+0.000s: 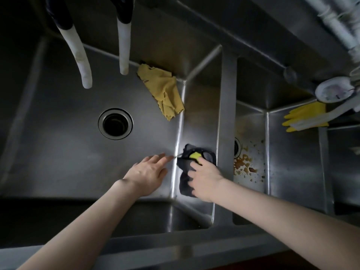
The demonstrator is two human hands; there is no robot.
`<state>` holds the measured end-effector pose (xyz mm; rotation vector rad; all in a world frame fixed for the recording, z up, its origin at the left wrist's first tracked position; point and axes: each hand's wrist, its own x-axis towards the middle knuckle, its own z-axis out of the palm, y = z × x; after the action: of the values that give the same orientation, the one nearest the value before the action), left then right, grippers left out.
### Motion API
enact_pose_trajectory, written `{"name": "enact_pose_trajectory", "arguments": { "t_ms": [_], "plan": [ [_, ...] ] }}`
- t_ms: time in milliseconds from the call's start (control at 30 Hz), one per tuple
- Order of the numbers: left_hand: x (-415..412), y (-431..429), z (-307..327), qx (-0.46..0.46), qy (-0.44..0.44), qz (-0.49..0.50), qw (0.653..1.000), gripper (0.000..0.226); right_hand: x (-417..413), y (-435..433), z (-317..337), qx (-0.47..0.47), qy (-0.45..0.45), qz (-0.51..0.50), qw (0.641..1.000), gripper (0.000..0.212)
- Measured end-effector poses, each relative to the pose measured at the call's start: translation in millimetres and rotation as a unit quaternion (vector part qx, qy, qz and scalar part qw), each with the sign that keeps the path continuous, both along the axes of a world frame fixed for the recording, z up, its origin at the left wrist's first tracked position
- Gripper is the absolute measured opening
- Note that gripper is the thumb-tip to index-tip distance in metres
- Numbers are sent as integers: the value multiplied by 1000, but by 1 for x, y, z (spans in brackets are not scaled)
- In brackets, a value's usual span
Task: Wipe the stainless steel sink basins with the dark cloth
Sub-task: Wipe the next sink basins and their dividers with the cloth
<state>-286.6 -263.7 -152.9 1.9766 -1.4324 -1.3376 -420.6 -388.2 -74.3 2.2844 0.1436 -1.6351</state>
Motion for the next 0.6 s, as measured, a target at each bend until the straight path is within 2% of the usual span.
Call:
{"name": "enact_pose_trajectory", "arguments": {
  "t_ms": [133, 267, 367, 467, 600],
  "plan": [
    [3, -4, -2, 8, -5, 20, 1000, 52, 17, -23, -37, -105, 37, -1, 994, 58],
    [11, -3, -6, -1, -16, 45, 999, 53, 55, -66, -40, -157, -28, 3, 987, 68],
    [15, -1, -7, -2, -21, 55, 998, 53, 81, -96, -42, -196, -54, -42, 978, 68],
    [19, 2, -6, -7, -33, 63, 997, 53, 91, -103, -49, -217, -62, -59, 972, 68],
    [22, 4, -4, -12, -36, 64, 997, 54, 76, -83, -49, -191, -38, -27, 981, 63]
  ]
}}
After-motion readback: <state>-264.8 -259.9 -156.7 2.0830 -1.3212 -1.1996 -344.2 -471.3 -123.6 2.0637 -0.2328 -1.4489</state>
